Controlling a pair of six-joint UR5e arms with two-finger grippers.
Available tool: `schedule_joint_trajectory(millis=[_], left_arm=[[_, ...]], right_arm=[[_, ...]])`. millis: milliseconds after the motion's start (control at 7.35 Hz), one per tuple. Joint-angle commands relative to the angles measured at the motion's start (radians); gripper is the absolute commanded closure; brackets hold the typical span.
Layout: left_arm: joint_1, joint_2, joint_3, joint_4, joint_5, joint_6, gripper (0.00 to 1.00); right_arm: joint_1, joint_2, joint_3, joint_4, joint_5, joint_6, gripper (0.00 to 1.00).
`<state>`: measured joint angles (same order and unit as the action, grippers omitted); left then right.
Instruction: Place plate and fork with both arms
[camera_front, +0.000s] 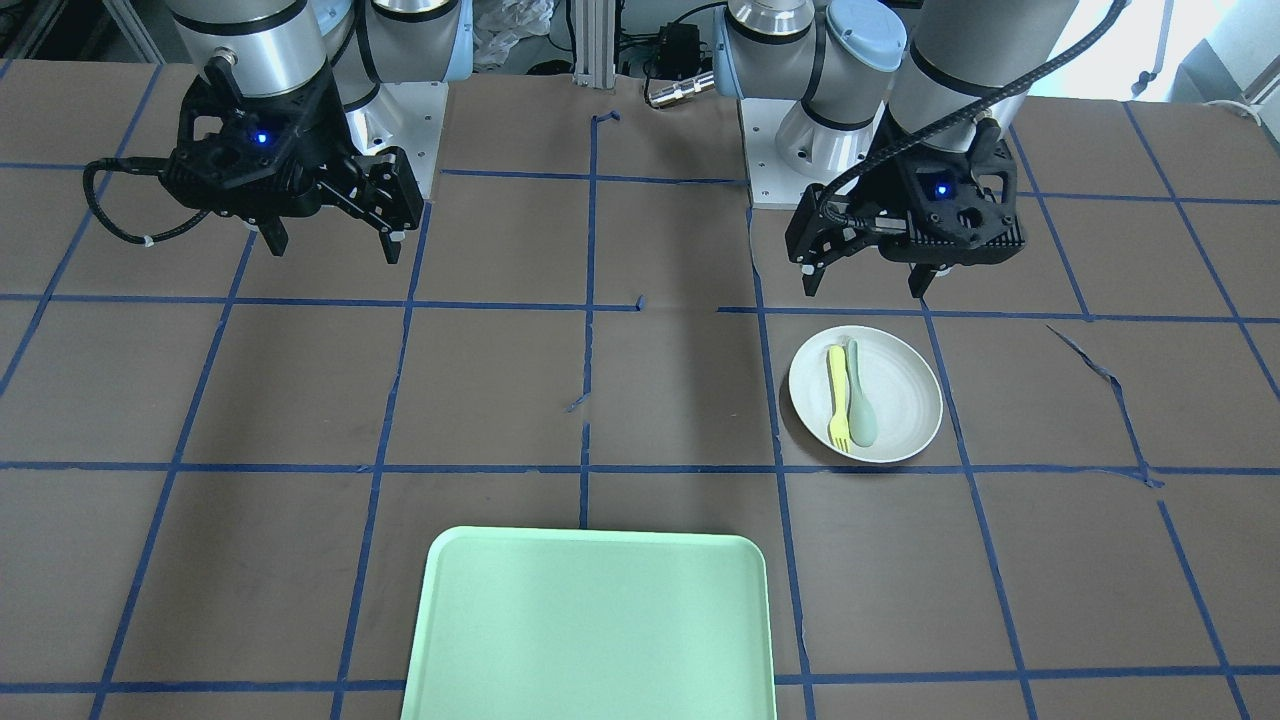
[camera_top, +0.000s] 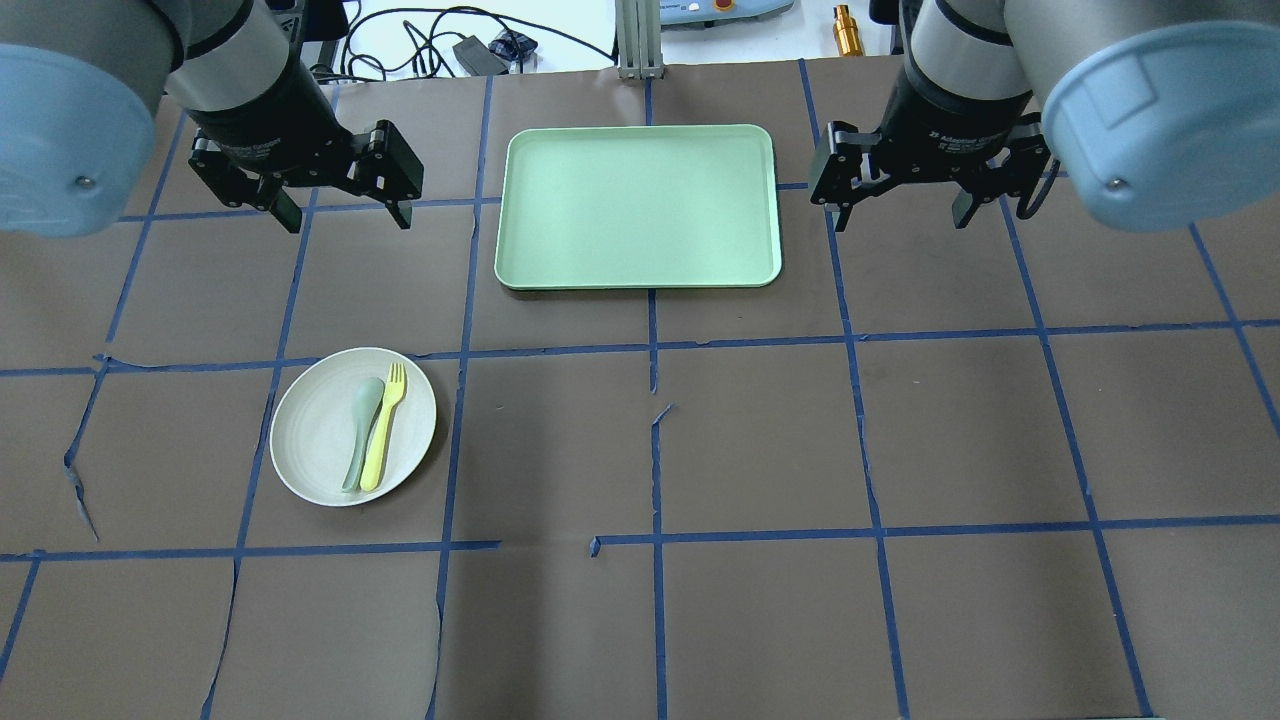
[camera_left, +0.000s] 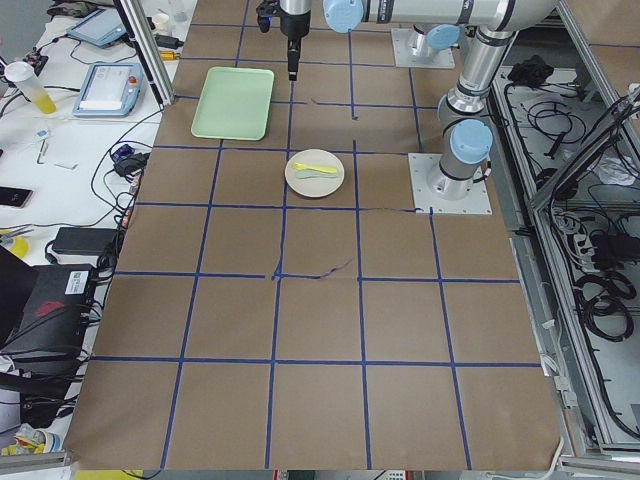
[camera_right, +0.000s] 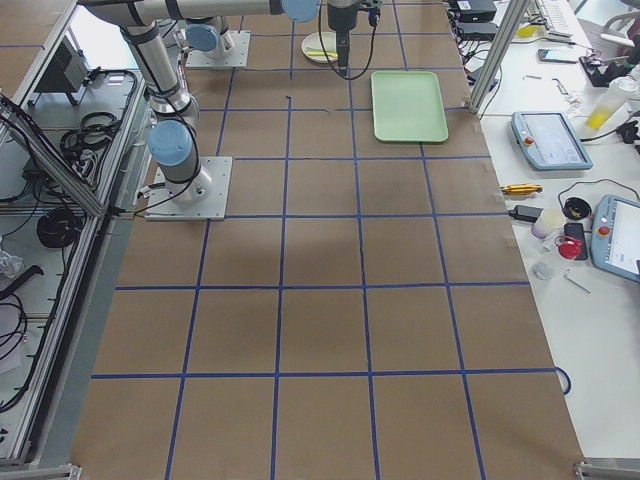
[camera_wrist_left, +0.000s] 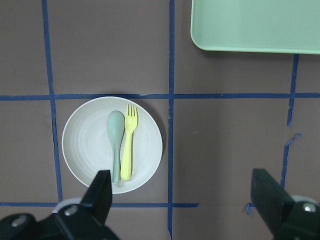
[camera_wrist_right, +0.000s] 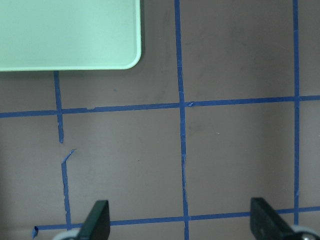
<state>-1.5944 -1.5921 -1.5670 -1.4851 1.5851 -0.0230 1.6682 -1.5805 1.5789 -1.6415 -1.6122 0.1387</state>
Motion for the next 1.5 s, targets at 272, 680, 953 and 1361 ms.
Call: schedule_joint_trajectory(millis=[272,680,953,1361], left_arm=[[-0.004,0.012,-0.018,0.002,0.010,0.002,0.00],[-0.004,0.014,-0.016,0.000,0.010,0.000,0.00],[-0.004,0.012,-0.021,0.000,0.003,0.000,0.00],[-0.004,0.023,-0.022,-0.003,0.007,0.005,0.00]], right_arm=[[0.001,-0.003,-0.003,-0.001,0.000,0.001,0.00],[-0.002,-0.001,0.003,-0.018,-0.012,-0.010,0.00],[-0.002,0.001,0.009,-0.021,-0.023,0.002,0.00],[-0.013,0.002,-0.013,0.005,-0.015,-0.013,0.00]])
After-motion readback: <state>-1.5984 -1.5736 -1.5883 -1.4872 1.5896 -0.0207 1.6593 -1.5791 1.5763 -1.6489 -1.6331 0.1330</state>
